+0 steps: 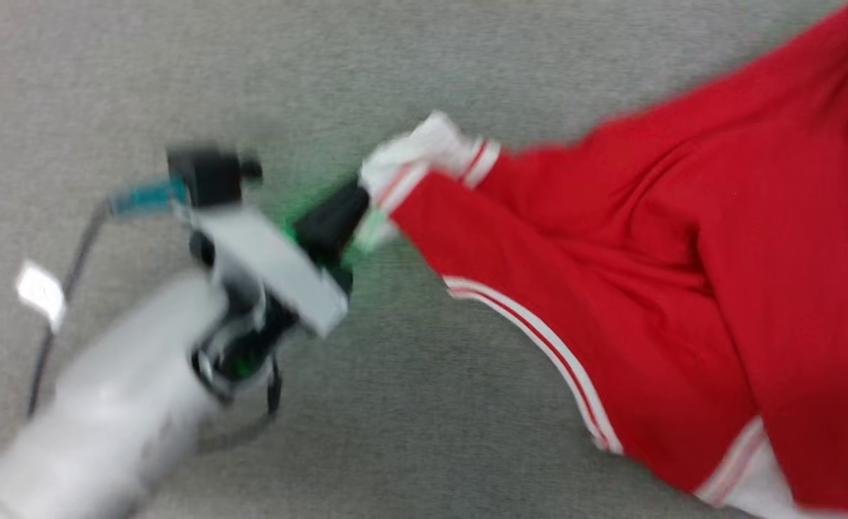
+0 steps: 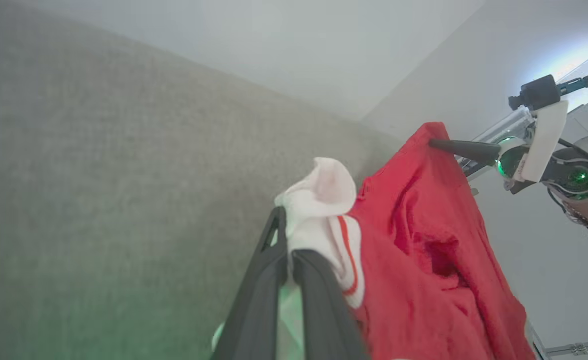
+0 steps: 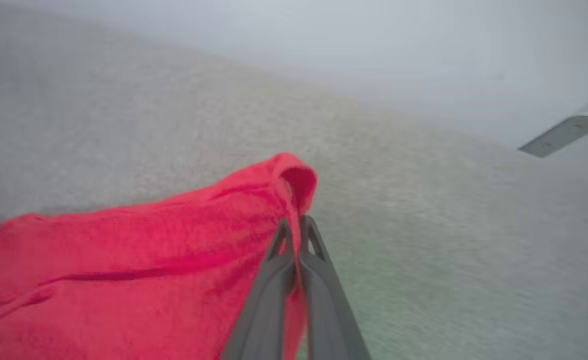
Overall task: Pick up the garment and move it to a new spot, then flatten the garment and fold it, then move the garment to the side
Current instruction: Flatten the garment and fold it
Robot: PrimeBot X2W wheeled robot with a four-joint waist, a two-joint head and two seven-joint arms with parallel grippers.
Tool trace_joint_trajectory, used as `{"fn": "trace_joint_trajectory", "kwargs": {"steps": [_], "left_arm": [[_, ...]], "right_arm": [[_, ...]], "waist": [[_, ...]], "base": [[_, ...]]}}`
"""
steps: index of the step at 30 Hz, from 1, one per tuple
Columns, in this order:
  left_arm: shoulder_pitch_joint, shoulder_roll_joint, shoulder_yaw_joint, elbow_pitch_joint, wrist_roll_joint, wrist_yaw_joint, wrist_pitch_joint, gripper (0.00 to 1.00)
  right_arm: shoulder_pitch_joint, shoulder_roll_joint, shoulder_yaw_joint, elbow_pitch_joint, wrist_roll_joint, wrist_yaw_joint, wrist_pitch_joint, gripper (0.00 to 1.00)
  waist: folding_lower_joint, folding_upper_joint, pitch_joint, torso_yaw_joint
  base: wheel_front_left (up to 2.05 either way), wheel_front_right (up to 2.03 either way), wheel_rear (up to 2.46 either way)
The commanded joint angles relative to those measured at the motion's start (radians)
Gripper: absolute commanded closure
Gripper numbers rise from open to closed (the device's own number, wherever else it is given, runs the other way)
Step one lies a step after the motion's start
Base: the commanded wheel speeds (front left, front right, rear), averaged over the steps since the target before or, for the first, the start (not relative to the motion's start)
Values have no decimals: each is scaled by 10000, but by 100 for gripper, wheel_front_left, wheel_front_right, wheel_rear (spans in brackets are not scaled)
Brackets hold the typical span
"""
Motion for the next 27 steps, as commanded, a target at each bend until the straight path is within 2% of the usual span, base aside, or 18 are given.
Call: {"fn": "trace_joint_trajectory", "kwargs": {"steps": [1,5,10,17,22,25,27], "left_arm": [[-281,-30,125,88,-77,-55,32,100],[-2007,-421,632,1039,-309,88,581,100],[-4745,-840,1174,2746,81,522,890,100],[-8530,-1510,1781,5091,763,920,342,100],[-10418,-1835,2268,6254,1091,675,-747,100],[-10621,-2075,2543,6712,906,346,-953,100],[-10361,-2171,2320,6937,1026,161,-886,100]], "right_arm": [[-233,25,-134,126,-84,-19,-122,100],[-1229,652,-735,1348,-685,-18,-881,100],[-2898,1257,-1712,2727,-1440,-19,-2099,100],[-5400,1975,-2833,4116,-2599,-25,-4367,100],[-6666,2542,-3408,5103,-3172,-30,-5721,100],[-6815,2858,-3425,5534,-3281,-30,-5947,100],[-6638,2943,-3300,5663,-3239,-28,-5994,100]], "waist": [[0,-1,-61,-221],[0,-1,118,-605],[0,-1,567,-1074],[0,-1,1197,-1654],[0,-1,1152,-1885],[0,-1,1016,-1905],[0,-1,937,-1848]], "base": [[0,0,0],[0,0,0],[0,0,0],[0,0,0],[0,0,0],[0,0,0],[0,0,0]]}}
